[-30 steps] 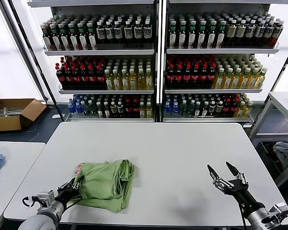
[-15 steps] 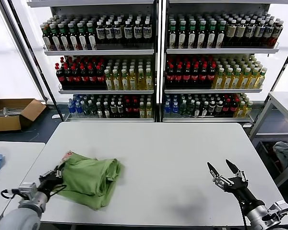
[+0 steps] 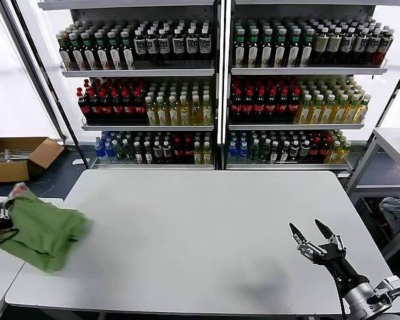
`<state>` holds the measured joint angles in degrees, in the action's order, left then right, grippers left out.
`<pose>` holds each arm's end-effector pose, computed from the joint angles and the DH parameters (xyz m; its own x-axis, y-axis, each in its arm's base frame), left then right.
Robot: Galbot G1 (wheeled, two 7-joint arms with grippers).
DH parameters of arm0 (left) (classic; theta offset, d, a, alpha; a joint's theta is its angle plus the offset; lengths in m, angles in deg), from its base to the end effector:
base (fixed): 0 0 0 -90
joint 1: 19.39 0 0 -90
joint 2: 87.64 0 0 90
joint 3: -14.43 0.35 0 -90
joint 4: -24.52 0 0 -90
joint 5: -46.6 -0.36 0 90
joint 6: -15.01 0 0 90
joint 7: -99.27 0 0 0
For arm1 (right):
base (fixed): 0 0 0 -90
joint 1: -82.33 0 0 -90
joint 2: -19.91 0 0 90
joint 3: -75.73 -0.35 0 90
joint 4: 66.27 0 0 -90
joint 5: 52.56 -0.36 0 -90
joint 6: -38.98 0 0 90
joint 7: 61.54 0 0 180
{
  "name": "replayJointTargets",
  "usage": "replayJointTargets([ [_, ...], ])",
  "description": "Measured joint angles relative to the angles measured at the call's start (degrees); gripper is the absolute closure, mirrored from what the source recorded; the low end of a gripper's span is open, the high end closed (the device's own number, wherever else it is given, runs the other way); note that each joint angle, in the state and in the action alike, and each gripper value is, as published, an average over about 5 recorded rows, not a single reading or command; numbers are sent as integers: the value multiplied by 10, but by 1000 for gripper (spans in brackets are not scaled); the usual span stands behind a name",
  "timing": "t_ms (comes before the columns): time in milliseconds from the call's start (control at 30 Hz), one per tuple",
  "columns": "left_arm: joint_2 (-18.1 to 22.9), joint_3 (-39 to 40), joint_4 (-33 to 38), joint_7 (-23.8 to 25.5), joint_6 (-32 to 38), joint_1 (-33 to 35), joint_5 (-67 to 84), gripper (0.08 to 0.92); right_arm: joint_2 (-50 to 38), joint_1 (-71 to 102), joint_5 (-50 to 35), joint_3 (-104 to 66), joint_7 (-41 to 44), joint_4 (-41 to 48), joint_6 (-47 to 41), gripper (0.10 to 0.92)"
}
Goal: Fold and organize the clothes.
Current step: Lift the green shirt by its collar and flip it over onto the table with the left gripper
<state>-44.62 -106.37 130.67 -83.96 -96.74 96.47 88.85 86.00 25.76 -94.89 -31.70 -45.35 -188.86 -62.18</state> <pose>0.2494 0.3035 -0.1665 -0.9415 -0.2505 0.2257 -0.2088 0.9587 0.1931 0.1832 -0.1463 -0.2478 -0.9510 -0.3019 0.0674 -0.2761 0.9267 0.2551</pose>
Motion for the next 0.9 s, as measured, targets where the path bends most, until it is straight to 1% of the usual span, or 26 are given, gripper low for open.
replayJointTargets([
  [100, -4, -6, 5, -4, -7, -5, -1, 898, 1, 1, -2, 1, 0, 2, 0, 203],
  [167, 1, 3, 12, -8, -11, -11, -7, 898, 1, 2, -3, 0, 0, 2, 0, 203],
  [300, 25, 50, 31, -20, -15, -25, -31, 898, 1, 4, -4, -5, -1, -1, 0, 203],
  [467, 71, 154, 48, -53, -27, -50, -66, 898, 5, 8, -2, -10, -4, -8, -3, 203],
  [733, 163, 353, 78, -147, -58, -121, -53, 898, 4, 20, 9, -15, -9, -20, -11, 203],
  [900, 206, 441, 85, -207, -70, -164, -6, 898, -2, 22, 18, -11, -15, -27, -18, 203],
])
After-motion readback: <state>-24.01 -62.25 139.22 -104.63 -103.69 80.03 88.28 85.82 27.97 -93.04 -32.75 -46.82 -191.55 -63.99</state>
